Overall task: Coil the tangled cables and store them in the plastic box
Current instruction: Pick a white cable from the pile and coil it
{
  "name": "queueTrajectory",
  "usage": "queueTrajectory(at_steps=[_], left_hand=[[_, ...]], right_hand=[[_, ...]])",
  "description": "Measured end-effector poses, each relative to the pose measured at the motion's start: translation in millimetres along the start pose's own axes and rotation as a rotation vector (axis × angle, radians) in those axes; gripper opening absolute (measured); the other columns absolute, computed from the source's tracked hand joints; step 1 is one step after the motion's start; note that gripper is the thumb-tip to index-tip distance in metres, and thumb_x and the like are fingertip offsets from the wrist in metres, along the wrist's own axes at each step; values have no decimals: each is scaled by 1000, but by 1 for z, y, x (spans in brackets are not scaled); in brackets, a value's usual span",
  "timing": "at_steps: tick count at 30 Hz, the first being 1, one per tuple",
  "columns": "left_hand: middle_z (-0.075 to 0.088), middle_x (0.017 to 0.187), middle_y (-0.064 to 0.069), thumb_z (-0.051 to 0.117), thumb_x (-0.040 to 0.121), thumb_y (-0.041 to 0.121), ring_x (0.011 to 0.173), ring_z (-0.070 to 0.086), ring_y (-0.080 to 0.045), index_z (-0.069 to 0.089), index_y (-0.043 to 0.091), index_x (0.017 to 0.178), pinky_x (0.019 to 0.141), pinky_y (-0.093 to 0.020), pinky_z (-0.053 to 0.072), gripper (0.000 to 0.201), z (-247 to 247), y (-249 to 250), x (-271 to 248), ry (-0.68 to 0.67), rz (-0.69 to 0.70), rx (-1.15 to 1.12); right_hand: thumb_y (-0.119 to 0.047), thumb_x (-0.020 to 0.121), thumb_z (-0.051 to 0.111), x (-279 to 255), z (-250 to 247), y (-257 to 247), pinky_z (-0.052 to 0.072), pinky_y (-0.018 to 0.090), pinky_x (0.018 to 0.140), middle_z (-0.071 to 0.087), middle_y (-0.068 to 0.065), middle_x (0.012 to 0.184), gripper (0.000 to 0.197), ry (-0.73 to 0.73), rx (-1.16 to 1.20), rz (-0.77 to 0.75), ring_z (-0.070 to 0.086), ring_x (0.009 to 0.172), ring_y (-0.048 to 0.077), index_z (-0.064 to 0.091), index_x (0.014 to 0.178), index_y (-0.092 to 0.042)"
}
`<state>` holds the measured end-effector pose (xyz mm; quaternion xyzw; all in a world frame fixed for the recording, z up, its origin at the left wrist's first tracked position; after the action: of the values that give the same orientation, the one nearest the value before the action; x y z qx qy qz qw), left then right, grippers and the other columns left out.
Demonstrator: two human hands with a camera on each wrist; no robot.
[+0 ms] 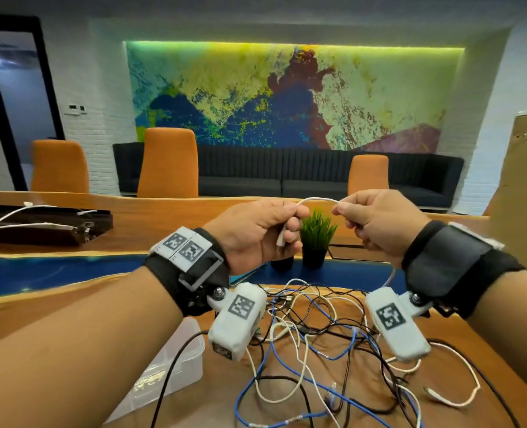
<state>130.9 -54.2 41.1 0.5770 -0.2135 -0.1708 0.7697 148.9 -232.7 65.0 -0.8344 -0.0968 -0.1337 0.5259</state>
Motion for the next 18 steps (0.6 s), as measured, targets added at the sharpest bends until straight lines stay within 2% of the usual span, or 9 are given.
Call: queueTrajectory(at_steps=[3,5,7,9,10,12,14,15,18], left_hand=[[53,70,3,45,103,22,57,50,-7,61,13,94,67,-26,54,21,2,-1,-3,44,68,-140],[59,73,2,49,100,23,61,57,-9,63,14,94,67,-26,52,18,4,-4,-2,89,112,-195],[68,83,-1,49,100,22,71,66,-12,64,14,95,69,-27,50,18,6,-10,0,124,154,-98],[72,93,-8,47,103,19,77,67,-16,65,9,98,71,-31,50,21,6,-14,2,151,244,191],[70,91,-10,47,103,17,76,63,-17,66,6,100,70,-34,49,22,8,-17,1,140,288,354],[63,81,-6,48,103,14,68,54,-9,64,0,100,66,-27,43,21,13,-26,2,98,328,533],[68,83,-1,46,104,10,68,60,-2,60,-7,103,64,-18,42,22,17,-34,5,84,293,492],[72,87,-1,43,104,9,70,63,-3,59,-8,106,63,-17,42,23,18,-36,5,84,266,432],[75,104,-7,40,105,13,70,60,-10,61,4,100,58,-21,40,23,21,-36,7,32,196,178]], right_hand=[[-24,96,59,-6,5,-1,39,25,53,57,-6,64,19,45,-367,-220,49,57,12,71,82,-18],[-29,97,56,-21,22,-1,45,28,64,63,-8,72,19,-101,-553,-322,57,71,13,69,83,-26],[-34,97,52,-41,40,-4,48,31,71,65,-7,80,21,-268,-757,-411,58,77,13,67,89,-22],[-37,97,50,-56,46,-15,46,32,67,62,-3,76,27,-330,-914,-502,55,72,15,65,85,-18],[-37,96,51,-59,43,-24,45,32,65,61,-3,74,27,-326,-943,-538,54,70,15,65,83,-19],[-35,93,58,-59,32,-40,42,27,58,60,-5,69,22,-320,-896,-564,53,64,10,68,80,-21],[-31,89,66,-51,15,-54,39,21,55,60,-9,64,15,-267,-772,-576,54,60,4,71,78,-22],[-28,87,69,-44,6,-60,39,19,55,61,-11,63,12,-213,-725,-591,55,60,2,72,78,-21],[-24,86,72,-28,-15,-63,44,14,57,63,-13,66,8,-40,-566,-589,57,64,2,73,80,-19]])
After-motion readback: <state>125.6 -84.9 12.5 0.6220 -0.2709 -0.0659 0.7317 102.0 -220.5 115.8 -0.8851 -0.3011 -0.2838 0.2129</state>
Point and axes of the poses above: each hand's wrist, its own x-axis towards the middle knuckle, its own z-axis out of the palm, y = z × x, the point moved 6 cm from there along x, towards the middle knuckle
